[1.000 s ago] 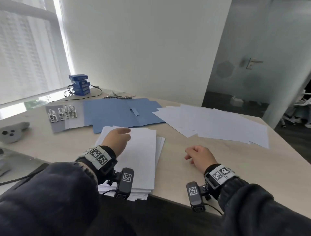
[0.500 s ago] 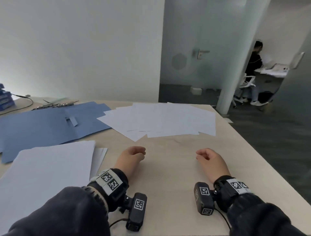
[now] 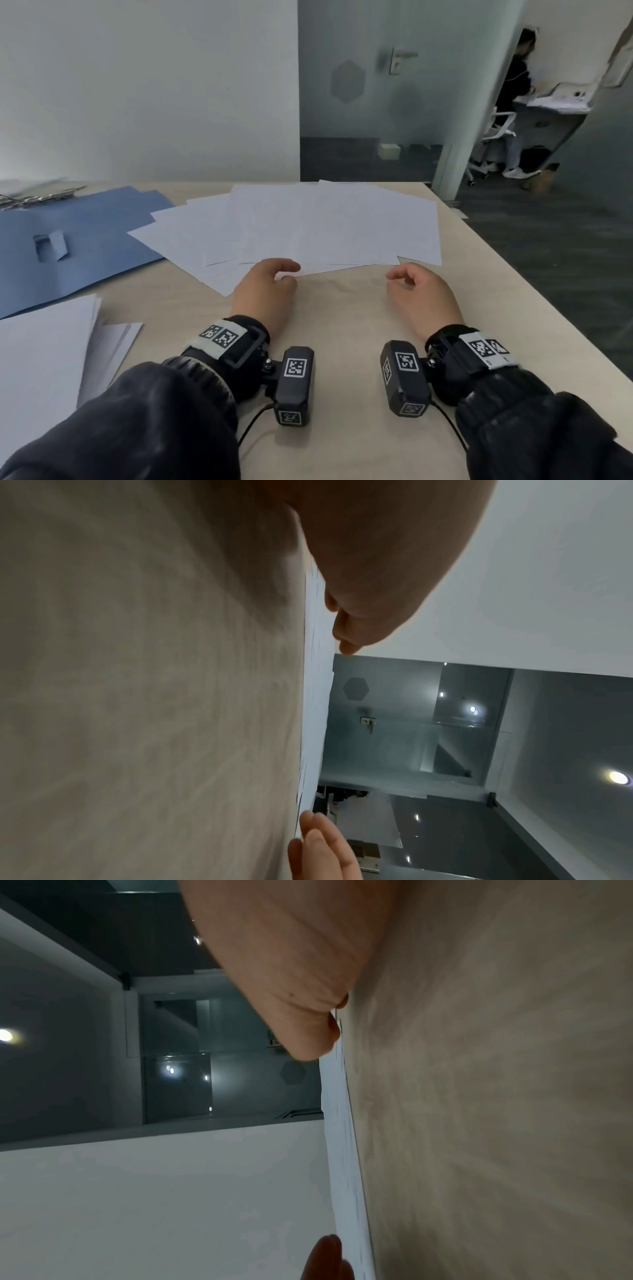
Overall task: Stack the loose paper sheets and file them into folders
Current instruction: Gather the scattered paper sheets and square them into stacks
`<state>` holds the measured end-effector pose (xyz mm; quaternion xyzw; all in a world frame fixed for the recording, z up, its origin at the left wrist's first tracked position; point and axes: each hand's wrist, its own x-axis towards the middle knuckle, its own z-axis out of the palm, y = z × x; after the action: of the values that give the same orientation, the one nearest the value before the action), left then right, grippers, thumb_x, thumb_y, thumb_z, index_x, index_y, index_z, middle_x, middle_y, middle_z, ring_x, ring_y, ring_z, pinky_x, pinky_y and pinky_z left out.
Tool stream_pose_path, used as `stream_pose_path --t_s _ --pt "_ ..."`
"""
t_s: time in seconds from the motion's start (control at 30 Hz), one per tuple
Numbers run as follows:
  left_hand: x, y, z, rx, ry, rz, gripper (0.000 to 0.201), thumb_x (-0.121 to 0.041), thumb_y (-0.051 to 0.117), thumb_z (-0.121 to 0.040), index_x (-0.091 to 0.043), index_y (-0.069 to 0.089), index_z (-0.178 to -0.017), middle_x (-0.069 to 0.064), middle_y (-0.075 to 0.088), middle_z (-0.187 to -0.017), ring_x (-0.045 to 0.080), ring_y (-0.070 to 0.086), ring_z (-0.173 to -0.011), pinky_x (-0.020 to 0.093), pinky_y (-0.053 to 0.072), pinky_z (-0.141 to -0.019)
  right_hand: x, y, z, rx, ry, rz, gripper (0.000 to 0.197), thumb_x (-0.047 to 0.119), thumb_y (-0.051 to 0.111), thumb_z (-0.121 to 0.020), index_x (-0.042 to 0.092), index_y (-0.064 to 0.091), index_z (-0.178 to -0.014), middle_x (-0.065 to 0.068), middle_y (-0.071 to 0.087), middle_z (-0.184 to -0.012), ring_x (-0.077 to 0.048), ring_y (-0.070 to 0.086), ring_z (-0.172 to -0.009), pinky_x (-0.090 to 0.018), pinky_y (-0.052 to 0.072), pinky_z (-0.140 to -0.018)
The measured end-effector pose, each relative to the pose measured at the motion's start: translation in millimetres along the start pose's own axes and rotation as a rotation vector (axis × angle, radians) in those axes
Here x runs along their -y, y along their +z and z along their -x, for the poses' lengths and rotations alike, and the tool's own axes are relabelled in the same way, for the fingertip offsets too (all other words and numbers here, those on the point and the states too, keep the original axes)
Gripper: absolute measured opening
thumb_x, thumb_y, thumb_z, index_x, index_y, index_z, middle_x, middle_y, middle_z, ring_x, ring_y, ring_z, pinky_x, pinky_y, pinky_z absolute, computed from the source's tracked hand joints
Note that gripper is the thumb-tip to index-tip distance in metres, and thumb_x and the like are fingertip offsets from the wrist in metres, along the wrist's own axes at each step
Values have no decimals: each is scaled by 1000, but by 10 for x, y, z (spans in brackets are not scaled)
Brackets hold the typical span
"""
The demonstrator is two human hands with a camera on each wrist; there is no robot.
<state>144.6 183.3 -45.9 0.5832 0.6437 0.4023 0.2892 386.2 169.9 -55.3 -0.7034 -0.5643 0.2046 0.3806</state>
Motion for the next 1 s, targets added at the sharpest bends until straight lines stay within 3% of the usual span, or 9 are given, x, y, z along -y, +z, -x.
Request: stream_pose_path --t_s 0.07,0.17,0.23,0.33,0.47,0.63,0.8,0.9,1.0 --pt "27 38 -133 1 45 -123 34 -20 50 -95 -42 65 -116 -21 50 -145 7 46 -135 42 29 -119 20 31 -174 -12 -4 64 13 30 58 -90 37 66 -98 19 61 -115 -13 56 -113 -41 45 -101" --pt "56 78 -345 62 57 -315 46 -26 50 -96 -39 53 -140 -15 29 -163 6 12 -154 41 5 -126 40 72 -431 -20 -14 155 23 31 55 -90 39 65 -109 20 56 -132 -12 51 -125 -40 39 -107" --pt "75 111 -469 72 16 -389 54 -33 48 -95 -39 43 -148 -10 17 -168 9 1 -156 45 1 -126 35 99 -580 -7 -15 218 32 35 52 -91 41 62 -120 18 47 -148 -10 45 -135 -42 36 -111" --pt "77 166 -601 82 -64 -498 66 -42 43 -91 -40 28 -156 -4 6 -171 15 -6 -157 49 0 -125 41 123 -736 105 55 383 50 42 43 -93 45 44 -143 14 21 -165 -11 17 -152 -48 20 -121" --pt "77 194 -658 130 -106 -616 73 -49 37 -84 -38 24 -156 3 15 -168 22 0 -157 54 3 -124 84 167 -799 318 83 551 64 48 34 -92 46 22 -155 15 1 -168 -11 -2 -155 -55 -1 -122" --pt "-2 145 -562 139 -91 -533 62 -43 41 -91 -38 34 -153 -7 19 -168 14 2 -157 51 -3 -125 125 185 -740 389 9 556 63 48 35 -93 51 21 -154 20 2 -166 -8 -2 -154 -52 -4 -123" --pt "-57 62 -453 66 -129 -180 57 -33 46 -92 -42 38 -148 -4 56 -139 17 32 -137 46 25 -120 158 210 -691 426 -59 516 56 47 38 -95 53 28 -150 22 7 -166 -6 0 -154 -49 -3 -123" --pt "-5 89 -523 30 -114 -250 60 -40 46 -87 -41 38 -147 -5 46 -149 18 28 -144 47 19 -121 156 218 -694 388 -79 486 49 48 40 -96 55 38 -144 24 16 -163 -4 8 -152 -47 1 -123" --pt "28 149 -618 33 -116 -375 63 -44 47 -85 -37 37 -148 -5 38 -152 18 16 -151 44 9 -120 169 241 -693 314 -118 413 33 47 43 -96 56 58 -124 30 37 -151 -2 29 -143 -42 13 -116"
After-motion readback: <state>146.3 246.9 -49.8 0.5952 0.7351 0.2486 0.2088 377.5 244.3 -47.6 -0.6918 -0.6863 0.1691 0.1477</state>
